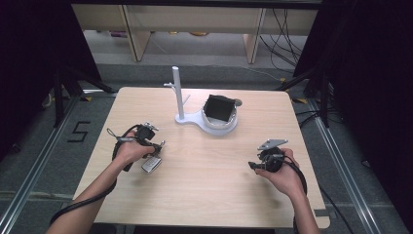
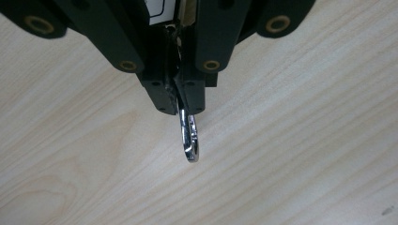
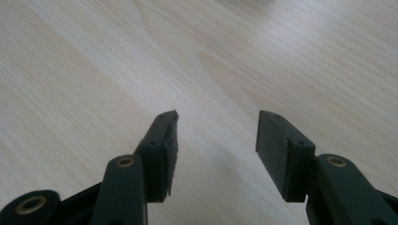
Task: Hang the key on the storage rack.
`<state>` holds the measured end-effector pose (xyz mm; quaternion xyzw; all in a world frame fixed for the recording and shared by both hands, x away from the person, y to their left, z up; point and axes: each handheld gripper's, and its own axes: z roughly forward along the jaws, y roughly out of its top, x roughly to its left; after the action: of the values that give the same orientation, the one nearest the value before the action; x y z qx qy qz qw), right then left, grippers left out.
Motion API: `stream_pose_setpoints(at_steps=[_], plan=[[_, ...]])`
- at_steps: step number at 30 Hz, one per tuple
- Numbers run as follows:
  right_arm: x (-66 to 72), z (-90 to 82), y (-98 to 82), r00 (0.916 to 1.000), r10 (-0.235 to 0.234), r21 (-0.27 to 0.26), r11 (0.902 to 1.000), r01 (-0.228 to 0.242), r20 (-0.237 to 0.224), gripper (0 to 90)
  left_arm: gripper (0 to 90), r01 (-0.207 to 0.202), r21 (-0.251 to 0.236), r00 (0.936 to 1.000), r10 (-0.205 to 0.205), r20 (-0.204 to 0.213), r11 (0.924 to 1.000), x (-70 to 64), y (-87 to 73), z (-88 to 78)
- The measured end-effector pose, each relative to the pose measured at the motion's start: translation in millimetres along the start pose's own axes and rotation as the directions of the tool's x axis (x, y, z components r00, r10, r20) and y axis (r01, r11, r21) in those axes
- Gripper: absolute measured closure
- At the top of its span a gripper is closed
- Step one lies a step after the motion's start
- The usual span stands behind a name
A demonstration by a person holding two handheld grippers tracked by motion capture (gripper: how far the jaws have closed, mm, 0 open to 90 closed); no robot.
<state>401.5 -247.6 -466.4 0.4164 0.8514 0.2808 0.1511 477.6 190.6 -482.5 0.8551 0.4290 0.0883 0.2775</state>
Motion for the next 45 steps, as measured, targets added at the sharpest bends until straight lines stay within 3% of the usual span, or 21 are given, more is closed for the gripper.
stream_pose_setpoints(at_steps=[4,7,9,10,15,17,19,22,23,24,26,27,28,30,34,35,36,37,40,42,45], plan=[[-1.1,0.8,-0.8,0.9999,-0.01,-0.005,0.9999,0.01,0.004,49.9,84.8,-0.007,-0.061,1.0,0.007,-0.004,0.9981,0.0,-2.0,-7.6],[-1.6,1.1,-1.1,0.9999,-0.012,-0.007,0.9999,0.012,0.004,49.9,84.7,0.017,-0.108,0.9999,-0.017,-0.002,0.994,-1.6,-4.1,-14.2],[-2.1,1.4,-1.3,0.9999,-0.015,-0.01,0.9998,0.015,0.005,49.9,84.7,0.008,-0.141,1.0,-0.009,-0.003,0.99,-1.6,-4.9,-18.2],[-2.1,3.7,-2.3,0.9999,-0.008,-0.036,0.9993,0.008,0.009,49.9,84.8,0.008,-0.15,1.0,-0.009,-0.002,0.9886,-1.4,-5.1,-20.4],[-5.4,0.7,-3.1,1.0,-0.003,-0.015,0.9999,0.003,0.007,49.9,84.7,0.016,-0.233,0.9995,-0.022,-0.024,0.9723,0.7,-8.2,-31.3],[-4.8,1.3,-4.0,0.9998,0.022,-0.025,0.9995,-0.022,0.004,49.9,84.8,0.019,-0.239,0.9994,-0.026,-0.023,0.9707,1.0,-8.4,-32.7],[-5.8,0.0,-3.9,0.9999,0.015,-0.009,0.9998,-0.015,0.003,49.9,84.8,0.016,-0.257,0.999,-0.026,-0.035,0.9663,1.2,-8.7,-34.5],[-6.4,-0.2,-4.8,0.9998,0.021,-0.008,0.9998,-0.021,0.004,49.9,84.8,0.024,-0.29,0.9986,-0.036,-0.038,0.9566,1.3,-8.2,-36.5],[-7.7,0.2,-5.4,0.9999,0.009,-0.02,0.9998,-0.008,0.013,49.9,84.8,0.032,-0.311,0.998,-0.047,-0.042,0.95,0.6,-7.4,-37.3],[-7.7,0.2,-5.4,0.9999,0.009,-0.02,0.9998,-0.008,0.013,49.9,84.8,0.032,-0.311,0.998,-0.047,-0.042,0.95,0.6,-7.4,-37.3],[-7.4,-1.8,-5.0,0.9998,0.02,-0.013,0.9997,-0.02,0.01,49.9,84.7,0.037,-0.331,0.9974,-0.056,-0.046,0.9429,0.1,-6.2,-38.0],[-8.8,-1.5,-4.9,0.9998,0.001,-0.03,0.9996,-0.001,0.019,49.9,84.8,0.032,-0.333,0.9975,-0.051,-0.048,0.9422,0.6,-5.8,-38.8],[-8.6,-2.1,-4.7,0.9998,0.002,-0.03,0.9996,-0.002,0.018,49.9,84.8,0.036,-0.355,0.9966,-0.06,-0.056,0.934,0.1,-5.2,-40.2],[-8.6,-2.1,-4.5,0.9998,0.003,-0.029,0.9996,-0.002,0.018,49.9,84.8,0.038,-0.355,0.9965,-0.062,-0.056,0.9341,0.5,-4.9,-41.9],[-8.3,-1.9,-4.3,0.9998,0.001,-0.021,0.9998,0.0,0.02,49.9,84.7,0.043,-0.397,0.9956,-0.073,-0.059,0.9166,0.2,-3.1,-47.0],[-8.3,-1.9,-4.3,0.9998,0.001,-0.021,0.9998,0.0,0.02,49.9,84.7,0.043,-0.397,0.9956,-0.073,-0.059,0.9166,0.2,-3.1,-47.0],[-5.7,1.0,-5.5,0.9994,0.03,-0.048,0.9984,-0.029,0.018,49.9,84.7,0.043,-0.404,0.9952,-0.075,-0.063,0.9137,0.0,-2.7,-47.7],[-8.1,-1.7,-4.5,0.9998,-0.002,-0.021,0.9998,0.003,0.02,49.9,84.7,0.061,-0.427,0.9939,-0.094,-0.057,0.9024,-0.9,-2.0,-47.3],[-7.1,-1.7,-5.0,0.9997,0.005,-0.02,0.9998,-0.004,0.024,49.9,84.7,0.059,-0.443,0.9933,-0.097,-0.062,0.8943,-0.7,-0.6,-49.4],[-6.4,-2.0,-5.5,0.9996,0.008,-0.021,0.9997,-0.008,0.025,49.9,84.7,0.066,-0.465,0.9921,-0.108,-0.064,0.8827,-2.7,1.6,-50.5],[-6.5,-2.1,-5.8,0.9997,0.006,-0.021,0.9998,-0.006,0.023,49.9,84.7,0.063,-0.472,0.9922,-0.106,-0.065,0.8795,-3.5,3.1,-51.1]])
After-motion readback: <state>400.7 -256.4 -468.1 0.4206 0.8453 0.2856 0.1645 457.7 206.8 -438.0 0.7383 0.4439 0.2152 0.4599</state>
